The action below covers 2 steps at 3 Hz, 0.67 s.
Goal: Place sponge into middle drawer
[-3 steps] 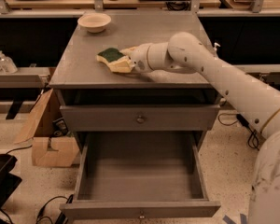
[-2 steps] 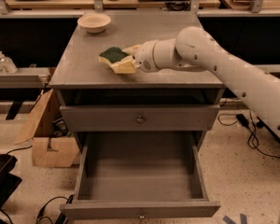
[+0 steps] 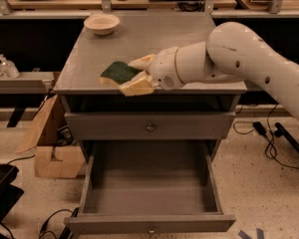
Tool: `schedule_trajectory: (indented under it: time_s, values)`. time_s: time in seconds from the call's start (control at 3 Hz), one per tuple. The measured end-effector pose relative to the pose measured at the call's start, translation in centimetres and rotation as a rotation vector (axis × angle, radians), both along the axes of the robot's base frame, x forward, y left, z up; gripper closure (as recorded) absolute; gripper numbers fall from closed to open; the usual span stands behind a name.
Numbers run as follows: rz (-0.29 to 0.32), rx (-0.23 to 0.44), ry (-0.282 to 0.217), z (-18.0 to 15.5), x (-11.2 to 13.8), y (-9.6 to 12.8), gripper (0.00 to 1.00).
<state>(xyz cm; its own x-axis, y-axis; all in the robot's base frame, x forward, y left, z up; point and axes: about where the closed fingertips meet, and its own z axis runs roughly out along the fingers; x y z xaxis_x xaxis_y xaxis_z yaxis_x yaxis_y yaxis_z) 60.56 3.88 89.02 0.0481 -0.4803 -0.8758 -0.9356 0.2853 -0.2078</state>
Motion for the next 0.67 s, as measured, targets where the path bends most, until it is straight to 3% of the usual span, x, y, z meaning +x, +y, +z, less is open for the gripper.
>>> schedule_trajectory:
  time_s: [0.33, 0.67]
  values:
    - [0.078, -0.008, -0.002, -1.77, -4.27, -0.25, 1.00]
    - [0.078, -0.008, -0.002, -1.78, -4.26, -0.25, 1.00]
